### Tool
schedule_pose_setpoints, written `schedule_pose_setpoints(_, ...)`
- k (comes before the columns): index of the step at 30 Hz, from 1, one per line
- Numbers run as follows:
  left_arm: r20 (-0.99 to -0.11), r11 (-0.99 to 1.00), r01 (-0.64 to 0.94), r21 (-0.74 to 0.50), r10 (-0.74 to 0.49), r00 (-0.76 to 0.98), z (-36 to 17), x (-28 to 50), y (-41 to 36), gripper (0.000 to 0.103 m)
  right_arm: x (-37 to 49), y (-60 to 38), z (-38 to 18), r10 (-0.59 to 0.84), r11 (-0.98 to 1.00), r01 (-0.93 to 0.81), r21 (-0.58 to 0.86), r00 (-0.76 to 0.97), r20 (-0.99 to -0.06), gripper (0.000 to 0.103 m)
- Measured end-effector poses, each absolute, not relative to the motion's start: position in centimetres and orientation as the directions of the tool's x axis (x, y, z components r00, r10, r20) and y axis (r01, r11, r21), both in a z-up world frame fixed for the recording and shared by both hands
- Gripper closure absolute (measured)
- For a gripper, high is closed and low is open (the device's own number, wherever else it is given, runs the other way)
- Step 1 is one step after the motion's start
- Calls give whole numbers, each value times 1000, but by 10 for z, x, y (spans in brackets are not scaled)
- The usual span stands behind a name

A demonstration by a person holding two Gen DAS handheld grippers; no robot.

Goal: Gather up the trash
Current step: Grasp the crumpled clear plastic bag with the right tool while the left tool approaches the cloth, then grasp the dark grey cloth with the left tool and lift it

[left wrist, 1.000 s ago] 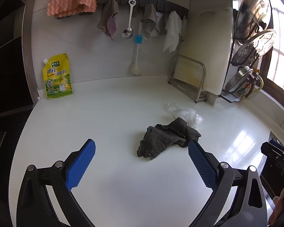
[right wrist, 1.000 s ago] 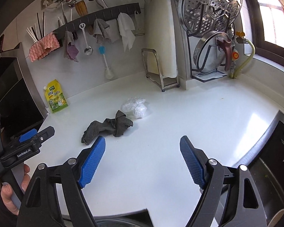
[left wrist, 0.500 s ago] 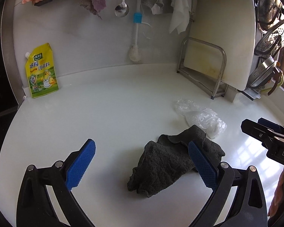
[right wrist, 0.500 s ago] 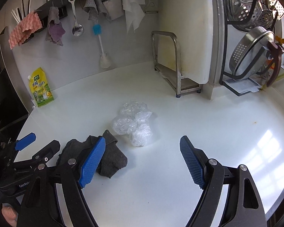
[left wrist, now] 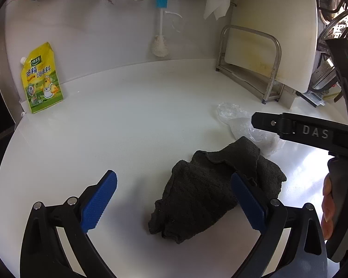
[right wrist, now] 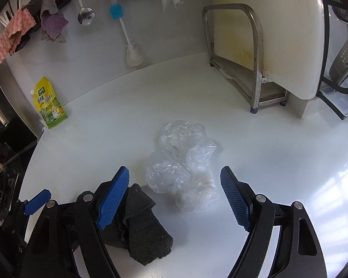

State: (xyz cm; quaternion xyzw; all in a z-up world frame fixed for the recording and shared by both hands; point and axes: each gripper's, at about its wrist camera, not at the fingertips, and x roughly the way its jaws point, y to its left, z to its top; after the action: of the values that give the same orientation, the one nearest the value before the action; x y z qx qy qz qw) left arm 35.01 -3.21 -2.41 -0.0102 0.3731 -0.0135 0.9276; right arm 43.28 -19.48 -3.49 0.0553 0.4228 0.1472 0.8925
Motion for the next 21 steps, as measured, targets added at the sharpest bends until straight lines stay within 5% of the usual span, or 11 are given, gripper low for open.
schedule_pose_setpoints(6,-704,999,7,-41,-34,709,-27,352,-28,6,448,-190,-50,277,961,-183,209,565,-777,26)
schedule_pose_setpoints(7,-705,999,9,-42,-36,708,-27,353,-28,6,449,-189,-51,268,963,-181,200,562,-782,29)
schedule_pose_setpoints(9,-708,999,10,-42,-36,705,-27,353,-27,6,451,-187,-55,264,963,-188,191,544,-797,51)
schedule_pose_setpoints(12,-709,999,8,-37,-32,705,-28,353,-27,6,450,-186,-57,256,965,-195,176,543,-800,63)
schedule_pose_setpoints(21,-732,997,11,-77,-64,678,-33,362,-24,6,435,-220,-48,228,974,-142,179,582,-780,71)
